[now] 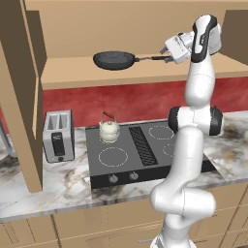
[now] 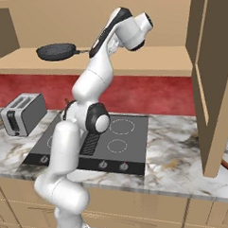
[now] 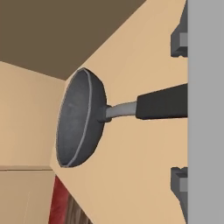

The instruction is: Pick the pan from the cabinet and place it on the stove. Then turn on the stove burner for the pan.

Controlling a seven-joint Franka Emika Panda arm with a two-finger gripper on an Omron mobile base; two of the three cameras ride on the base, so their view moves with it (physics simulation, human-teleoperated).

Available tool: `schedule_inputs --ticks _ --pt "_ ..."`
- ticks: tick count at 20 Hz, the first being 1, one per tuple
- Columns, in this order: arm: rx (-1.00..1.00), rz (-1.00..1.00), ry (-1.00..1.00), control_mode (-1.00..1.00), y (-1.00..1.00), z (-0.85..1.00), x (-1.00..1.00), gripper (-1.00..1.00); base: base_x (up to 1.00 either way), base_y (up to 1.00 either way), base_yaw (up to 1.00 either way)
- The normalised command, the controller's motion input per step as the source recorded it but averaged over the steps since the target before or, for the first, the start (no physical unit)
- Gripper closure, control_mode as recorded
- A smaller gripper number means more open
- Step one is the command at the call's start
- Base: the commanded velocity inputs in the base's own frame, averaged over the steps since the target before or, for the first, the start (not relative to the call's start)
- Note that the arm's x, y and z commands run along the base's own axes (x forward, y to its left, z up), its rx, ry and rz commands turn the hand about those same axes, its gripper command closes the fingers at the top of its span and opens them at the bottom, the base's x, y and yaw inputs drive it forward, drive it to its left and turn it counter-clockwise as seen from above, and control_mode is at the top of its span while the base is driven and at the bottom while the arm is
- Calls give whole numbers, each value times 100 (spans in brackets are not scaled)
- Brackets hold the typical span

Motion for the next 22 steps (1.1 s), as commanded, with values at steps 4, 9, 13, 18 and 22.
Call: schedule_inputs --ticks 4,9,13,18,22 --pt "-2 0 0 -100 1 -8 29 -100 0 0 0" --pt "-1 0 0 -100 0 -3 31 -100 0 0 0" --pt "-1 0 1 -100 0 0 31 -100 0 0 0" --pt "-5 0 6 -100 0 -1 32 -100 0 0 0" --pt "-11 0 11 -100 1 -4 22 -100 0 0 0"
